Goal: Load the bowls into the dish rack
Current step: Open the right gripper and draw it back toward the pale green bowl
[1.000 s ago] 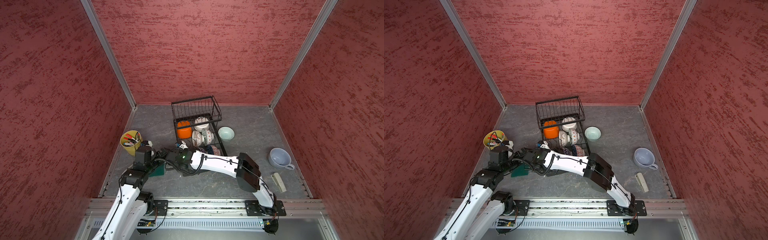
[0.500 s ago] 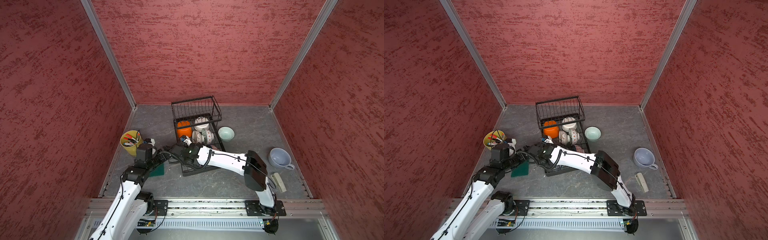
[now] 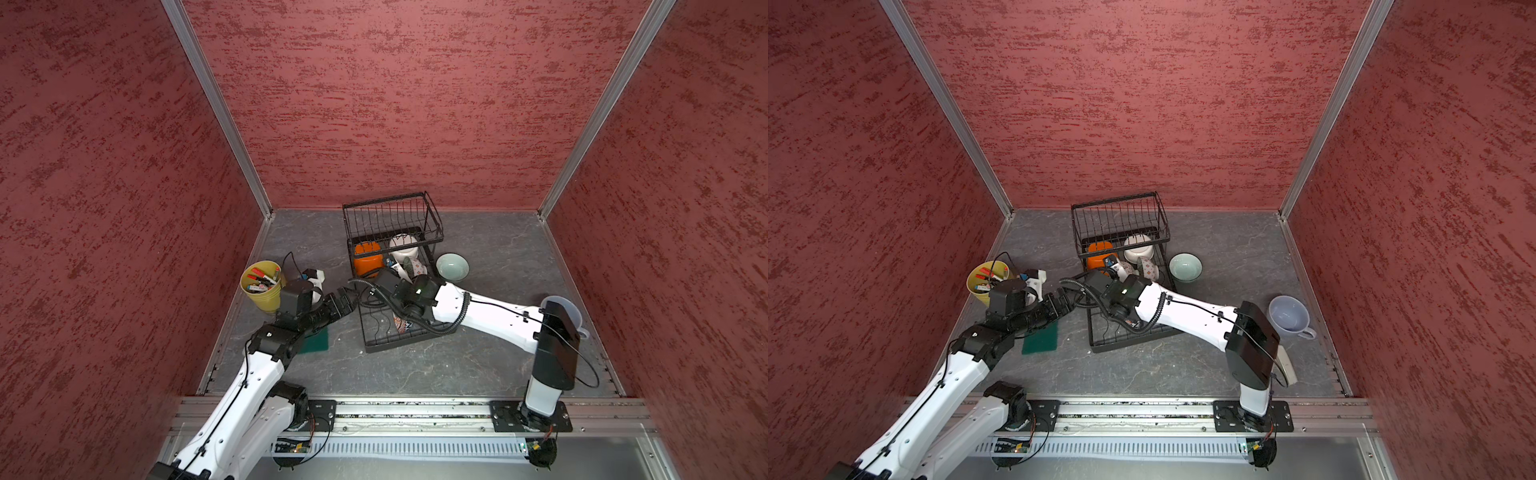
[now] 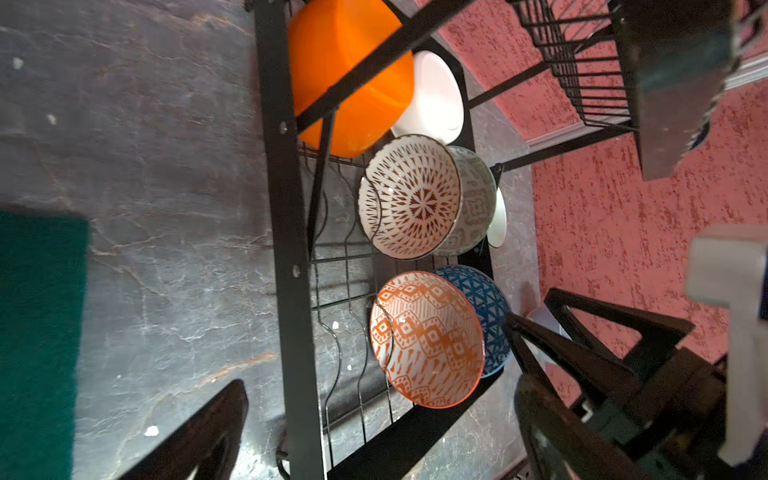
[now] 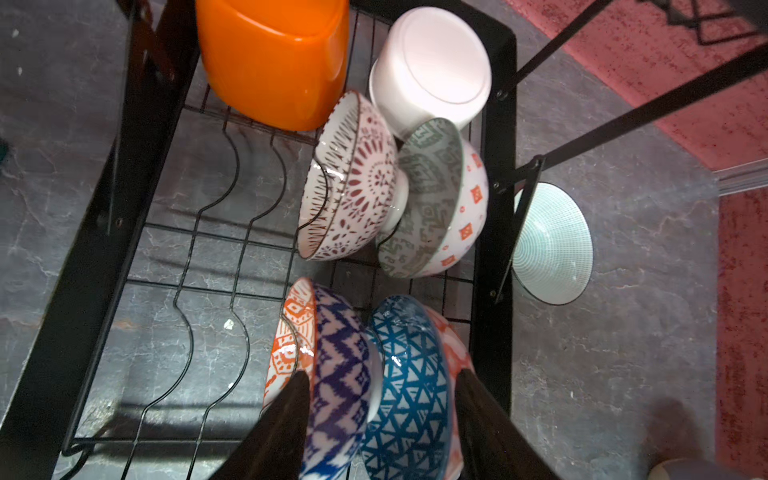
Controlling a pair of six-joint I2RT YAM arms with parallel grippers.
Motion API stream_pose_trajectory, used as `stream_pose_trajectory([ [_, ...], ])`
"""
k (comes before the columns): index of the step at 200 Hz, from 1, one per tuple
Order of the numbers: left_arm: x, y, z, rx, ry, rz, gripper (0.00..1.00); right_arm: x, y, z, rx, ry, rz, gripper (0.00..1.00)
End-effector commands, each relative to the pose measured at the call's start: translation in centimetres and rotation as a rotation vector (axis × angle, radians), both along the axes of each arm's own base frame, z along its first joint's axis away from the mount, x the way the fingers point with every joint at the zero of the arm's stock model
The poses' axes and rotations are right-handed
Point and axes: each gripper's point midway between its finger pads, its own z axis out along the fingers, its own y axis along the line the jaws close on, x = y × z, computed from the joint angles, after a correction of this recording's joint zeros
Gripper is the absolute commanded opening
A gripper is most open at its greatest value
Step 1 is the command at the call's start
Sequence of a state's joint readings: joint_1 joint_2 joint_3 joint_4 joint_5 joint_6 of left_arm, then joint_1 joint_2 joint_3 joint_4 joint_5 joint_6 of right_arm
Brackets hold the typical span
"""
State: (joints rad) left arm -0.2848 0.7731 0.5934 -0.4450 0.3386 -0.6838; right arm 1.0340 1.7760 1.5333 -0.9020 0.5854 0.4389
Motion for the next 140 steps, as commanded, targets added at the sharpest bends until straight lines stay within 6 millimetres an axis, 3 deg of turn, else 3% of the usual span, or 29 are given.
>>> stream_pose_trajectory([
  [1,0.5,-1.2,1.7,-0.007,-0.051,-0.032,1.00,0.8,-0.7,0.8,0.103,0.004,-0.029,0.58],
  [84,1.4,-4.7,2.1,0.014,-0.053,-0.112,1.00,3.2,-7.6,1.0,0.266,0.019,-0.165,0.58],
  [140,1.2,-5.9,1.8,0.041,-0.042,-0.143,1.00,5.5,-12.3,0.4,0.365,0.038,-0.279,0.58],
])
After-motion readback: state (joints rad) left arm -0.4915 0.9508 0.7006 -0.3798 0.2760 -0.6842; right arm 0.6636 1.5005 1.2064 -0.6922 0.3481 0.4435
